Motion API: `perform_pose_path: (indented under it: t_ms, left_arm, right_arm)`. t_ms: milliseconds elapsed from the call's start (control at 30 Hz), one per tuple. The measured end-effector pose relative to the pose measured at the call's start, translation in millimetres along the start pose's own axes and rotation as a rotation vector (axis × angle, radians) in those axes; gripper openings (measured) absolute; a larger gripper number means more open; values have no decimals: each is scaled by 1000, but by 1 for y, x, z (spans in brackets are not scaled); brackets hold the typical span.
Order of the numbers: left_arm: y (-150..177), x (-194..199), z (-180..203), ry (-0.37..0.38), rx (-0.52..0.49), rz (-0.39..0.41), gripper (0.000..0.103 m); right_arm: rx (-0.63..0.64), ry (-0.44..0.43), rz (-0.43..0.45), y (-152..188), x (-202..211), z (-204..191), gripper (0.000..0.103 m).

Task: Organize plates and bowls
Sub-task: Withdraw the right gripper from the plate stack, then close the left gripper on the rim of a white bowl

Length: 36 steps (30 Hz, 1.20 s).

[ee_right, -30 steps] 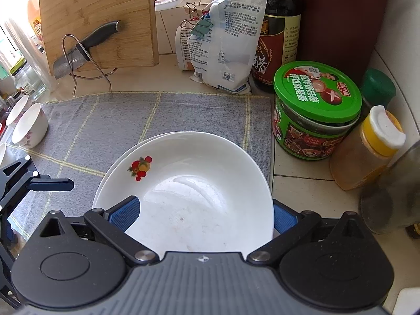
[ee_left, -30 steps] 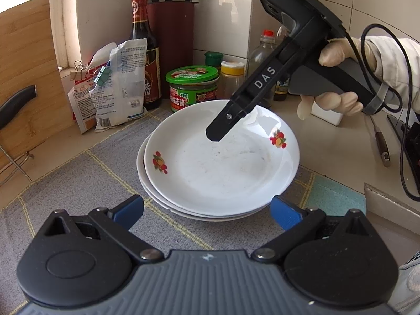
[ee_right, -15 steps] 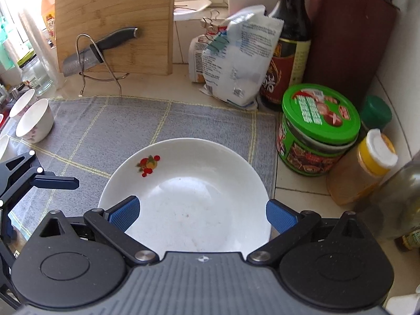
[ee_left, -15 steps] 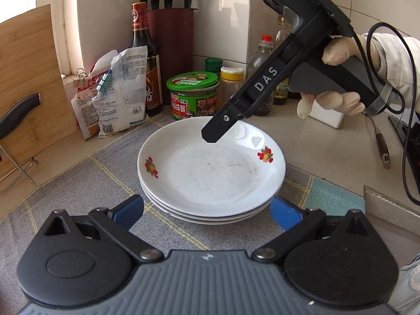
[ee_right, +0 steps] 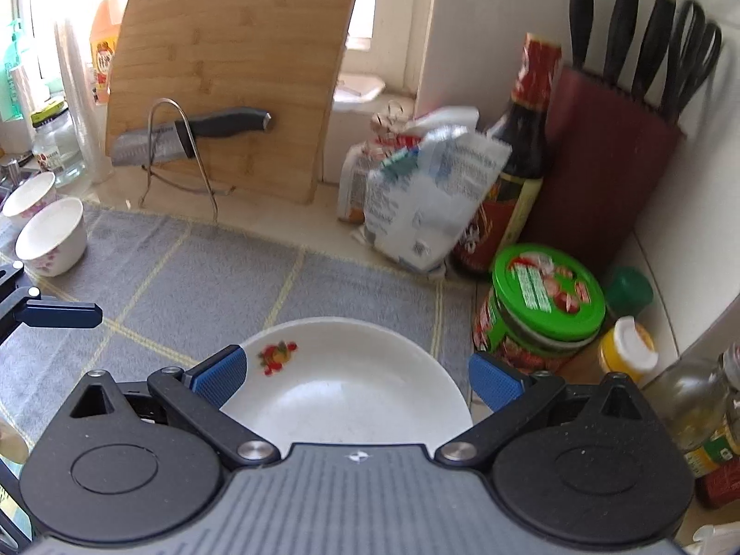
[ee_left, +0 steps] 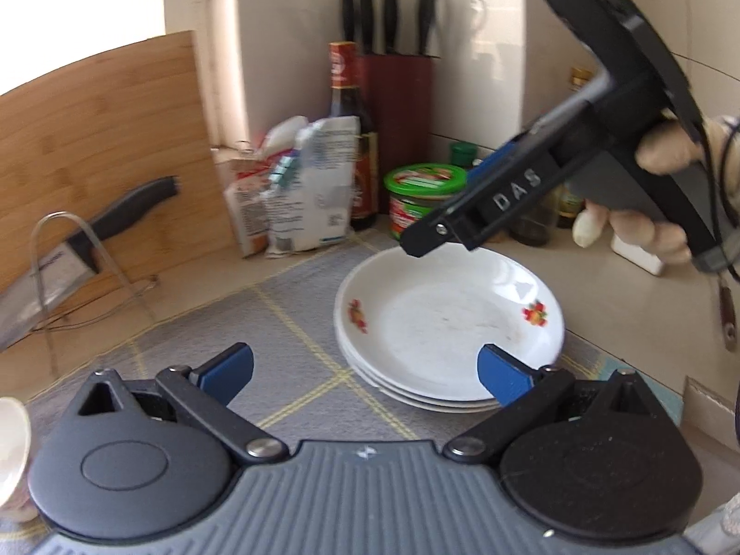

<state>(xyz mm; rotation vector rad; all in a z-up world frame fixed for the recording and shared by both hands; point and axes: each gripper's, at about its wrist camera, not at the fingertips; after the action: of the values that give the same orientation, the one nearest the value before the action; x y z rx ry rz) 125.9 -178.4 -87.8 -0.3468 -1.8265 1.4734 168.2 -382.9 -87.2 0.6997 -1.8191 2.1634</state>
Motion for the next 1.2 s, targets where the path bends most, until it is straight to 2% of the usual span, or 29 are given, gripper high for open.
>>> perform_pose_path:
  t_ms: [233, 367, 533, 800, 933, 1067, 1200]
  left_arm:
    - [5, 34, -24, -222, 82, 0, 102]
    - [12, 61, -38, -312, 131, -9, 102]
    - [24, 87, -57, -386, 167, -31, 102]
    - [50, 121, -92, -407, 213, -4, 102]
    - [65, 141, -117, -380, 194, -11, 102]
    - [78, 166, -151, -347, 189, -38, 102]
    - [91, 183, -188, -361, 200, -101, 102]
  right_arm:
    - [-1, -68, 89, -3, -4, -34, 103]
    - [24, -125, 100, -4, -8, -56, 103]
    - [52, -195, 87, -2, -13, -85, 103]
    - [98, -241, 54, 9, -15, -142, 103]
    - [130, -238, 27, 15, -14, -184, 103]
    - [141, -295, 21, 19, -13, -231, 103]
    - [158, -348, 8, 25, -19, -281, 103]
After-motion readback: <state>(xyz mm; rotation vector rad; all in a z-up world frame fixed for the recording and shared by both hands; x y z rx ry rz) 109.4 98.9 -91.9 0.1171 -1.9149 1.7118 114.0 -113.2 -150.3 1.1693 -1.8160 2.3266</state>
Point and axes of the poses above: each gripper's, at about its wrist camera, not at the fingertips, and x roughly against the way its jaws point, z to its right, y to its underside, and after that the axes turned 11 degrees about z, right-handed
